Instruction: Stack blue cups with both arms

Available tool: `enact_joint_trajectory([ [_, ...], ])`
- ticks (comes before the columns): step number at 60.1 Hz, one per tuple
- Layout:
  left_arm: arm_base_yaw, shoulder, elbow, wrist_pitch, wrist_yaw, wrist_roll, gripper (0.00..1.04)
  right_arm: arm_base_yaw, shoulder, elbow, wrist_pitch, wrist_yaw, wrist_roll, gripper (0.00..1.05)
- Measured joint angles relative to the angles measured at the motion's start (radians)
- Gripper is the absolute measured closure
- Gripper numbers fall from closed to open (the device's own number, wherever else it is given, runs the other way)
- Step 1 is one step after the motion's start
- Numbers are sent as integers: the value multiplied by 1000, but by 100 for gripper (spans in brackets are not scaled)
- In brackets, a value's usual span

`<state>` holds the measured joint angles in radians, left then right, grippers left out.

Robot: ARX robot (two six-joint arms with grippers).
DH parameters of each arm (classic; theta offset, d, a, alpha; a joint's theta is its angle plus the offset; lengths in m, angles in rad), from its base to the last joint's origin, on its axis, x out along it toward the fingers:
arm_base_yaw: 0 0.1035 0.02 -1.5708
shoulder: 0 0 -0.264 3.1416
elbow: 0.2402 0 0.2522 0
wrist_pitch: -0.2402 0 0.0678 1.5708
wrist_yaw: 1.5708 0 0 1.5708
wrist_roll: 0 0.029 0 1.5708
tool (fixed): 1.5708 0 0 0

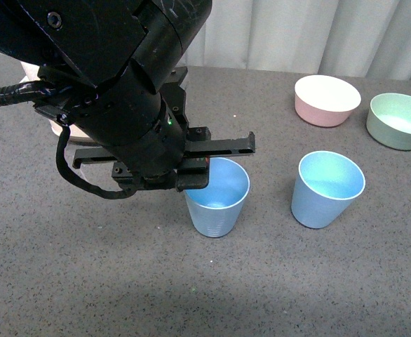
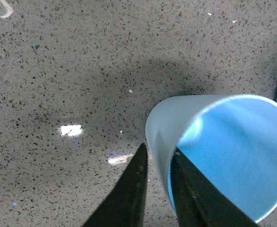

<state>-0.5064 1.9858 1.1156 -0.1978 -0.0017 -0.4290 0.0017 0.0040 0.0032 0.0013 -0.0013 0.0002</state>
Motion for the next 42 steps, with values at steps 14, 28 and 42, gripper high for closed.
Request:
enact_joint_trajectory([
  [14,2,-59,0,5,-11,-19,41,0,0,0,0,0,0,10],
  [28,21,-146,-19,4,-16,-24,6,0,0,0,0,0,0,10],
  [42,85,-222,-537,1142,-390,332,44,0,0,0,0,3,0,10],
])
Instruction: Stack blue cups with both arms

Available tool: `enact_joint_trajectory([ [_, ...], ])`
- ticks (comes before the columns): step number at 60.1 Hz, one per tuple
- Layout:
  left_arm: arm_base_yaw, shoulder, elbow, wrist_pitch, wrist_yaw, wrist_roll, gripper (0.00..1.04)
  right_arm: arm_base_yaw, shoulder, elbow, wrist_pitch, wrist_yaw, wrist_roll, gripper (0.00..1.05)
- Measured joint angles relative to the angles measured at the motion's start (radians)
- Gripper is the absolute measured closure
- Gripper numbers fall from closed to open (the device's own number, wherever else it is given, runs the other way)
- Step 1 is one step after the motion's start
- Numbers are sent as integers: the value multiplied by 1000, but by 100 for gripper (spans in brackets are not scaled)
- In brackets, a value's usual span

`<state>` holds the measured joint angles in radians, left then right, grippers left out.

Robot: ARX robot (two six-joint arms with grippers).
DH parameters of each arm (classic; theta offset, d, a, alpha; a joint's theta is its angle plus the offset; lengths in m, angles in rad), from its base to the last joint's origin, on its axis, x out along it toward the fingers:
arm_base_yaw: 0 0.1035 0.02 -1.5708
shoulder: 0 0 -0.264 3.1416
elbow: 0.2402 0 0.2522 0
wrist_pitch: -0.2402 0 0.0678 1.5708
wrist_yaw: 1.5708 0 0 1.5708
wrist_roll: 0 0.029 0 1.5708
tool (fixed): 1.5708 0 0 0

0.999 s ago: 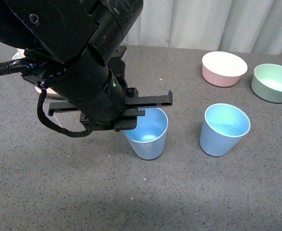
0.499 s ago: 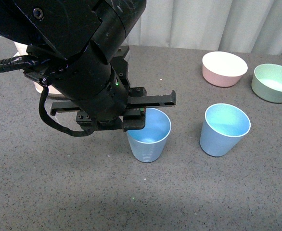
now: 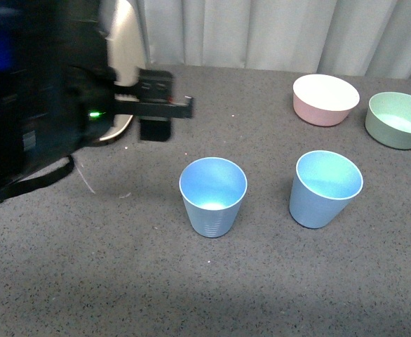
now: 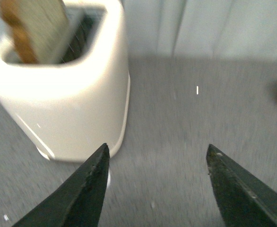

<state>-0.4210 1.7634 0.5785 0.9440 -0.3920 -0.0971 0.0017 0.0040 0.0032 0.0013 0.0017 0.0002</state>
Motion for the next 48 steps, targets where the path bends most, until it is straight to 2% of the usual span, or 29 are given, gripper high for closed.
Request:
enact_joint_trajectory([
  [3,31,-69,-68,149,17,32,53,0,0,0,0,0,0,10],
  [6,61,-143,-120,222,40,51,62,0,0,0,0,0,0,10],
  [18,156,-311,-307,218,130,78,98,0,0,0,0,-3,0,10],
  [20,167,-335,-327,211,143,77,101,0,0,0,0,-3,0,10],
  [30,227,-497,-418,152,211,87,101,0,0,0,0,-3,0,10],
  [48,303,-737,-511,1,277,89,101,0,0,0,0,-3,0,10],
])
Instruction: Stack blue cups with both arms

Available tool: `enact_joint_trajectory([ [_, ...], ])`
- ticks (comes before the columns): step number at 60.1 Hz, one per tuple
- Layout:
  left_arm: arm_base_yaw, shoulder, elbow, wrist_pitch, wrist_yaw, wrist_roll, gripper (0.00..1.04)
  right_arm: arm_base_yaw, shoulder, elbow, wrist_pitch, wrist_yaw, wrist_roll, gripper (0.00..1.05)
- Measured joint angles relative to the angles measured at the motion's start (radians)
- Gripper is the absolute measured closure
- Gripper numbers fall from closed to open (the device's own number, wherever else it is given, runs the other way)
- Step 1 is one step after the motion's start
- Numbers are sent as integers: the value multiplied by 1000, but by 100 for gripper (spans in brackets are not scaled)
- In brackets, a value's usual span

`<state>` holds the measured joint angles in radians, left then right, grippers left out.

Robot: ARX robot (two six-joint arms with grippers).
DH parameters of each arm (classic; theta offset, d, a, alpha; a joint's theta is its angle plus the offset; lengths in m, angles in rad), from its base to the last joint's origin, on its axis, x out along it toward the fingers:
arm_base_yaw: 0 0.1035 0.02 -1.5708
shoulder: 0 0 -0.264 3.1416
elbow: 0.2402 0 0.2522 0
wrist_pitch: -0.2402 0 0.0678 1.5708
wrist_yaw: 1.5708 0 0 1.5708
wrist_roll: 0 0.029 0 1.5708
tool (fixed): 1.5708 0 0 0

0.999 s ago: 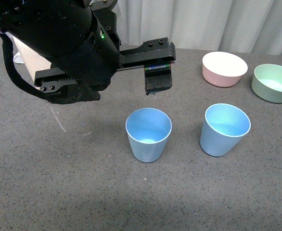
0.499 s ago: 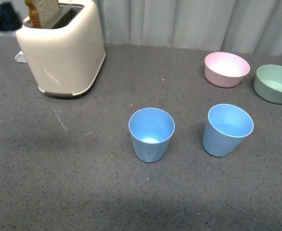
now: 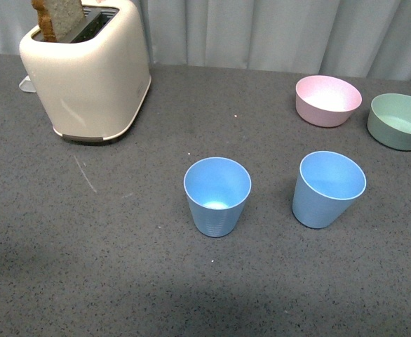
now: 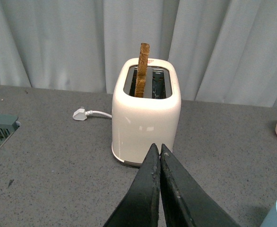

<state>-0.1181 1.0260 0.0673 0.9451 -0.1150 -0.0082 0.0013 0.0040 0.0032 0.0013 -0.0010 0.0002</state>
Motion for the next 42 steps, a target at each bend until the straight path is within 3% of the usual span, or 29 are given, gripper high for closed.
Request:
enact_joint_trajectory([
  [6,23,-105,-24,-81,23,0,101,0,0,0,0,0,0,10],
  [9,77,-174,-37,-138,97,1,101,0,0,0,0,0,0,10],
  [13,112,-247,-47,-199,105,1,101,0,0,0,0,0,0,10],
  [42,116,-596,-49,-515,114,1,101,0,0,0,0,0,0,10],
])
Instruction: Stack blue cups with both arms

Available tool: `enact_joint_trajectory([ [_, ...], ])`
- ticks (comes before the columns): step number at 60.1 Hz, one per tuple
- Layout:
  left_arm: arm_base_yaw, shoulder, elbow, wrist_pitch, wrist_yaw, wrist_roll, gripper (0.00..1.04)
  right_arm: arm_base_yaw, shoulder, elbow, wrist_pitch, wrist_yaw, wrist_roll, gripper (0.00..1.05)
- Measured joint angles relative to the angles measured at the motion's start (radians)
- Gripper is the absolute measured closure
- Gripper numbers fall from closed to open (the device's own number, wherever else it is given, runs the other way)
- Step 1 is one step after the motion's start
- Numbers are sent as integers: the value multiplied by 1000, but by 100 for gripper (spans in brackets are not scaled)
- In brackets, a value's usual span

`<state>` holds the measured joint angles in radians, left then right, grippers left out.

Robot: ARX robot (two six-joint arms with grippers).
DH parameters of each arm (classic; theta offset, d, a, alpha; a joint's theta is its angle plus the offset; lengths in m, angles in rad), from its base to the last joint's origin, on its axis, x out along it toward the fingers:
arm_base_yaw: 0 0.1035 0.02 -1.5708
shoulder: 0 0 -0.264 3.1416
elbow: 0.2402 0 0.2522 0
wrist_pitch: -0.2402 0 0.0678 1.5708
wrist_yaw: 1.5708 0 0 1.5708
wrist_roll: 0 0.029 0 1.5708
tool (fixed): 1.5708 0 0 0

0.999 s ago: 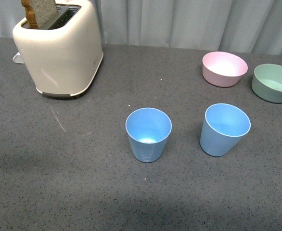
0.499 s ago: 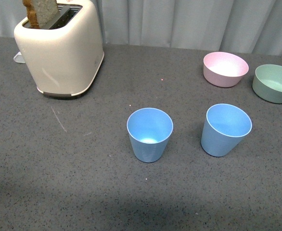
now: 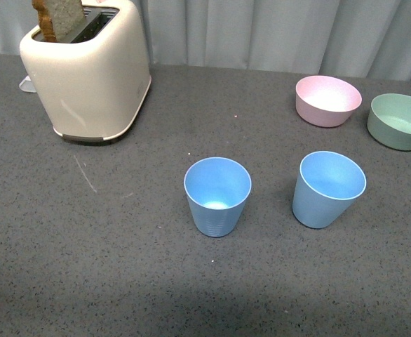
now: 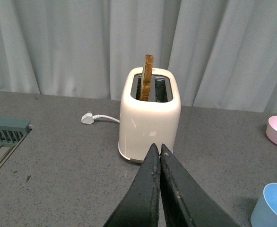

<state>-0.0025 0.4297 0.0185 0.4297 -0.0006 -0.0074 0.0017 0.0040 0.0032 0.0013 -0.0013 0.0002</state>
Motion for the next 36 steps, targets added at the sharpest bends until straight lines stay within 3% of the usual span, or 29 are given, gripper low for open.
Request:
enact_joint_trajectory([
  [36,0,-247,0,-243,0,0,101,0,0,0,0,0,0,10],
])
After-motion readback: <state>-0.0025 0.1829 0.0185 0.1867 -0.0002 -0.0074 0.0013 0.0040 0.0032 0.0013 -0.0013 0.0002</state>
